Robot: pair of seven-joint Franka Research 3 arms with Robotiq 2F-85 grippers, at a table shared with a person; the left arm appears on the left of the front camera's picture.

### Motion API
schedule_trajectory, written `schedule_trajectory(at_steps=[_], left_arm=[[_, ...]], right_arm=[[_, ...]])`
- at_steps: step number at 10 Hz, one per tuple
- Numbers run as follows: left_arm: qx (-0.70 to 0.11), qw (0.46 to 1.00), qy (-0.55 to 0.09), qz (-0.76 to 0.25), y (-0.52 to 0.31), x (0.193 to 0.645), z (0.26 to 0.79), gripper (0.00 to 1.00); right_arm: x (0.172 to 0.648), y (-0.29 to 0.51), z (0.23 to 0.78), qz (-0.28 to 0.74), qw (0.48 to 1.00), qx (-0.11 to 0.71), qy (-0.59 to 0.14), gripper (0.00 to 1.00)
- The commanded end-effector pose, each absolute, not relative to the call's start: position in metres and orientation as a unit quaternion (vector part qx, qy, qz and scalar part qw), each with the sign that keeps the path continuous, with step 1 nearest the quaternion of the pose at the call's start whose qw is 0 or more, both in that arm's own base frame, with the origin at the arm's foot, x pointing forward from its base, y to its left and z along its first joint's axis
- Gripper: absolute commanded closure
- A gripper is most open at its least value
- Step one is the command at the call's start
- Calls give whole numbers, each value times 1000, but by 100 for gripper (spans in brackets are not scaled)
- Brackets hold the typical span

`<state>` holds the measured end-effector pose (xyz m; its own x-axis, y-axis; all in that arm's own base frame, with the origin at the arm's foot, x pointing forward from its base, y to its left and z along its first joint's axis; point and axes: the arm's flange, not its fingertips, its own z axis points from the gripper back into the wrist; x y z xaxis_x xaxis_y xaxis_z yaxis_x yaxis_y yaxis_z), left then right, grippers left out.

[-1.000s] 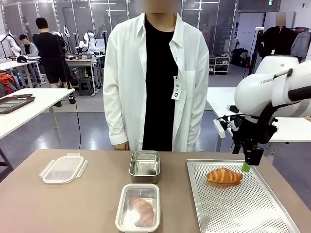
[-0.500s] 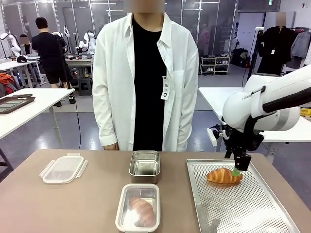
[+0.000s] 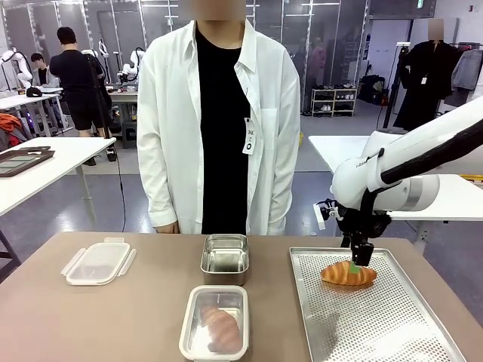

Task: Place the bread into the airtight container.
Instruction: Pick up a Butter Roll and place it into an empty Airtight Container.

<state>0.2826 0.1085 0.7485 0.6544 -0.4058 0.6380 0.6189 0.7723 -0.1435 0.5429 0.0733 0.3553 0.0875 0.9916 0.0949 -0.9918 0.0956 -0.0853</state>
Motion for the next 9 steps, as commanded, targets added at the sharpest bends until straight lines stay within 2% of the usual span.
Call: schedule_trajectory(at_steps=[1, 9], left_arm=[[-178, 888, -304, -297, 108, 281, 750, 0], [-178, 888, -304, -297, 108, 281, 750, 0]], right_arm=[[557, 75, 348, 648, 759, -10, -60, 0], [585, 68, 296, 638, 770, 0, -26, 0]])
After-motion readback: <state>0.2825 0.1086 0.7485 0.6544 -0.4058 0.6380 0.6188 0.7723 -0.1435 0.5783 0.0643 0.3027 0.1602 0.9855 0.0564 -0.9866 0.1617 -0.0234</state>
